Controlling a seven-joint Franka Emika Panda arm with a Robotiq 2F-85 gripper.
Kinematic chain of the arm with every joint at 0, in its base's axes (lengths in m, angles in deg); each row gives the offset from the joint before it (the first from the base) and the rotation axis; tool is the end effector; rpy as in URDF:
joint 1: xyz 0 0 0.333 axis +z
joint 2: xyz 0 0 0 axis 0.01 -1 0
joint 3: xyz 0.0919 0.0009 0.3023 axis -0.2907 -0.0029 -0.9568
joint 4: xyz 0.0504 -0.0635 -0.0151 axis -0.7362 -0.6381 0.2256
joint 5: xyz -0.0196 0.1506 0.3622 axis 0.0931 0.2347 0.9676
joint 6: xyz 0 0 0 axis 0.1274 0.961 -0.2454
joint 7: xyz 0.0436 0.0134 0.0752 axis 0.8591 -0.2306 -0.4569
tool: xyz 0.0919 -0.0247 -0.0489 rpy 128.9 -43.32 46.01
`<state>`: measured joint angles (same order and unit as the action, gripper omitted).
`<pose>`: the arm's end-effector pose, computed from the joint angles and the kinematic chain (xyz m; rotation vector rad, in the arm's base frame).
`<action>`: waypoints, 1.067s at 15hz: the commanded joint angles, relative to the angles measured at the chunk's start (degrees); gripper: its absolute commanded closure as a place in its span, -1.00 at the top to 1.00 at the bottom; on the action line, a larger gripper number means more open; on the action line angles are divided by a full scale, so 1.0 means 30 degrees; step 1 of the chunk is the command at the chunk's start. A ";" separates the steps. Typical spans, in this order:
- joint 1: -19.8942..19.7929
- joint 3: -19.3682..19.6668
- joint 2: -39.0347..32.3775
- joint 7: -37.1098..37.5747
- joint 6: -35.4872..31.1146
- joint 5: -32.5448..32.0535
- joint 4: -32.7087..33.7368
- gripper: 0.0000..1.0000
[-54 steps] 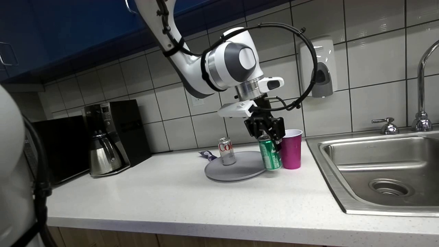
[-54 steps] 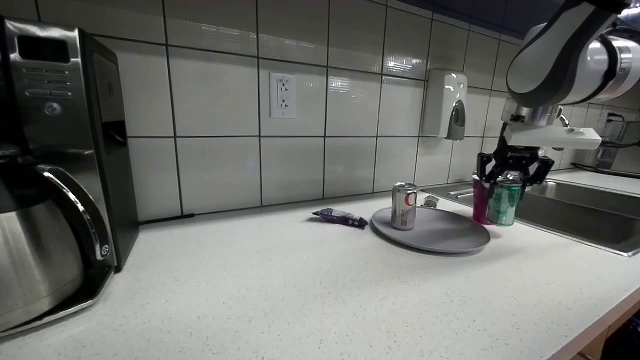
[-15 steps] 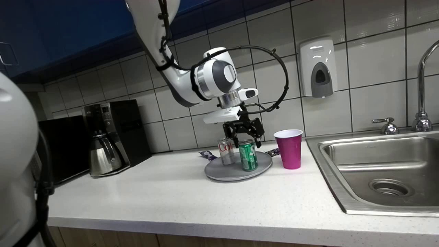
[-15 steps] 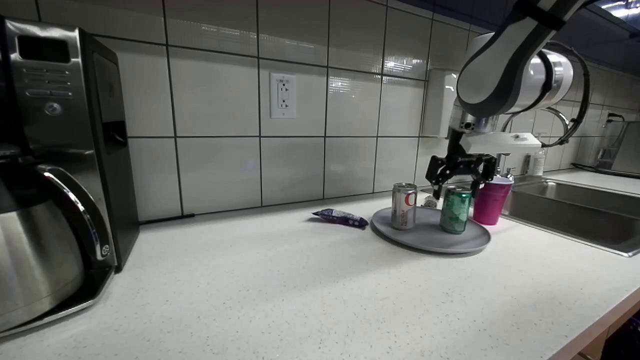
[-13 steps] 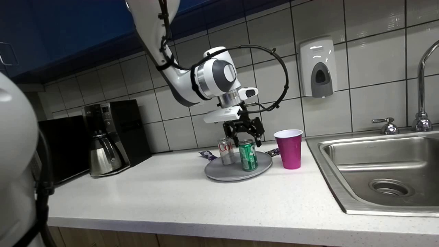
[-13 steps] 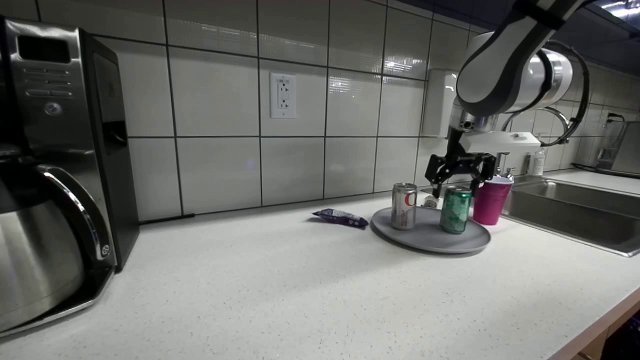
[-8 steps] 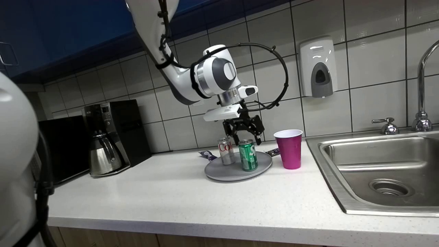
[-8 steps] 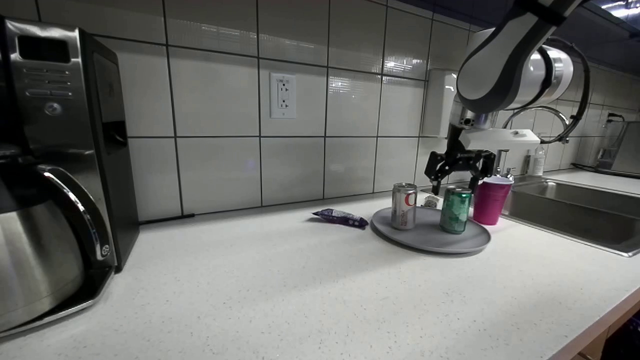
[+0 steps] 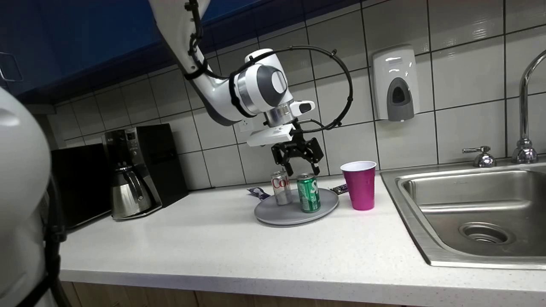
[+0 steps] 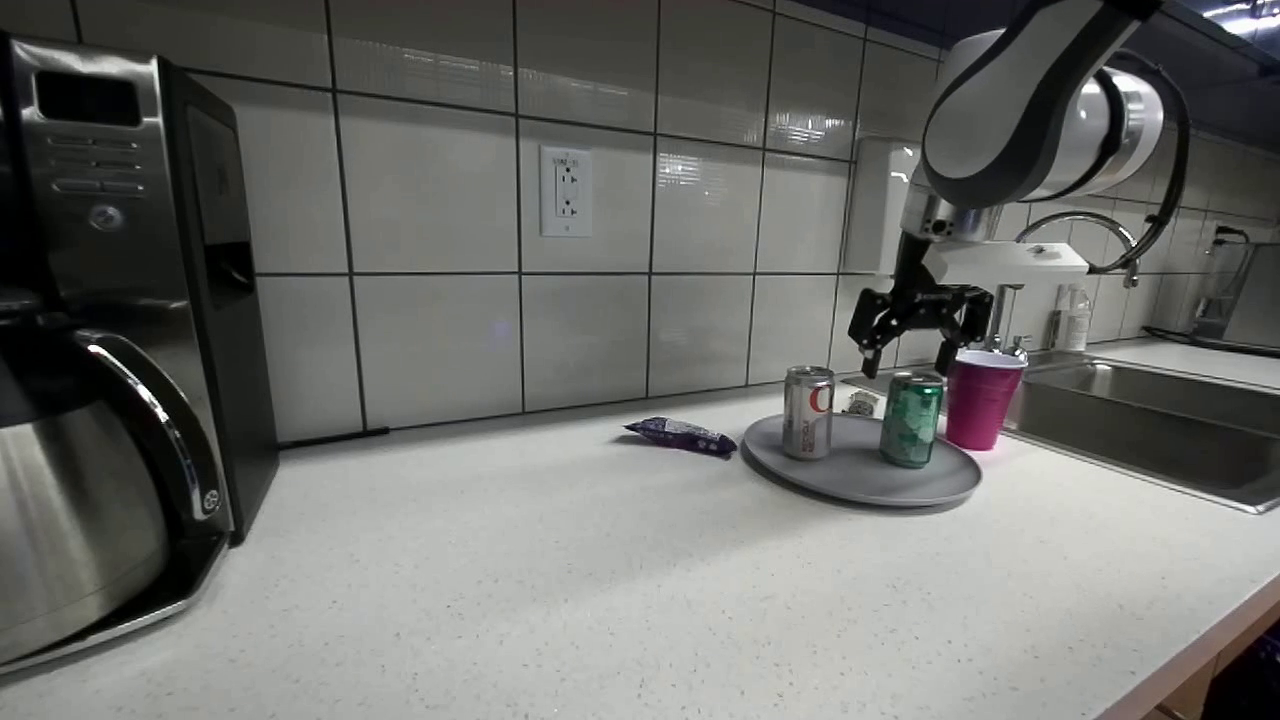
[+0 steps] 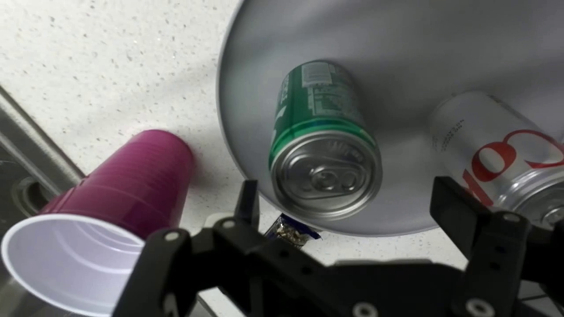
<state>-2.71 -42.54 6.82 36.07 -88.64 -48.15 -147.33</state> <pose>0.5499 -0.0969 0.3077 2.9931 -0.4240 0.3786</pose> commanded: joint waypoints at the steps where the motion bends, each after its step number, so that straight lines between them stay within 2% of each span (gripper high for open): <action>1: 0.0364 0.0103 0.1971 0.1056 -0.0469 -0.1226 -0.1786 1.00; 7: 0.0316 -0.0419 0.4396 0.2947 -0.0617 -0.3203 -0.3921 1.00; 14: 0.0201 -0.1923 0.6791 0.1716 -0.0400 -0.2194 -0.6226 1.00; 16: 0.0537 -0.2206 0.7264 0.0540 -0.0129 -0.1139 -0.6683 1.00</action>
<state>-1.44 -47.38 24.26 42.17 -90.14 -55.43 -164.00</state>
